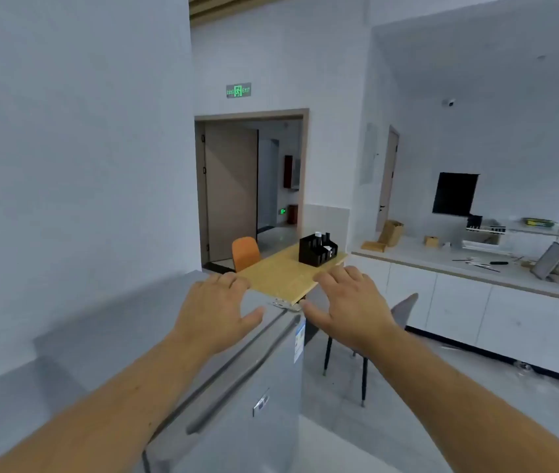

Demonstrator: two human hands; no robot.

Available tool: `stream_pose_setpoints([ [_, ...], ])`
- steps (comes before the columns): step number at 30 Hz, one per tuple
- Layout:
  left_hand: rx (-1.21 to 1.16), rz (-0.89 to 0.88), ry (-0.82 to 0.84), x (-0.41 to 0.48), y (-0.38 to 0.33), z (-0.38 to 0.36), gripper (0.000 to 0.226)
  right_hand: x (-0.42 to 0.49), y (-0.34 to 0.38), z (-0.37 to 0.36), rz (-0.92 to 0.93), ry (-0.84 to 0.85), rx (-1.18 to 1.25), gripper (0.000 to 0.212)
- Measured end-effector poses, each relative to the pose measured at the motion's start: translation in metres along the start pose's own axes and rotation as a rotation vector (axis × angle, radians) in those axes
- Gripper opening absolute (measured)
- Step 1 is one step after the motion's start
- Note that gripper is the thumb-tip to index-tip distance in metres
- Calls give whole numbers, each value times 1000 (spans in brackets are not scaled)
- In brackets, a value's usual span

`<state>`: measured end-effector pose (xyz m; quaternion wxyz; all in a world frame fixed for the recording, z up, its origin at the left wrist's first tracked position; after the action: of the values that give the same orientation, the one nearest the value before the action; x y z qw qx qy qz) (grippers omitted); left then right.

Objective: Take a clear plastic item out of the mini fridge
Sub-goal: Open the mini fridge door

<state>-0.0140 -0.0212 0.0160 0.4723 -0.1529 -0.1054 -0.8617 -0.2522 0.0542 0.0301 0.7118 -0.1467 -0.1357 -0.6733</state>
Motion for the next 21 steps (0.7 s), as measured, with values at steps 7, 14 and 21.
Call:
stream_pose_setpoints([
  [7,13,122,100,-23,57,-44,73,18,62,-60,128,92,67,68],
  [14,-144,155,251,-43,78,-92,73,5,112,-110,268,207,124,62],
  [21,-240,178,308,-45,82,-106,72,-16,140,-141,293,191,244,41],
])
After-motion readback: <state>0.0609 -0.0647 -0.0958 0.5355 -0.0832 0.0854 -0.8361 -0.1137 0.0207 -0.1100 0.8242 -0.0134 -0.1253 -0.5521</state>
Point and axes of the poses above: each hand's wrist, its own x-axis towards the middle knuckle, its own z-axis out of the back of the hand, y = z × x, the point moved 3 cm from there along x, towards the middle knuckle, and after that the axes turned 11 degrees about y, right-handed, at the moved point
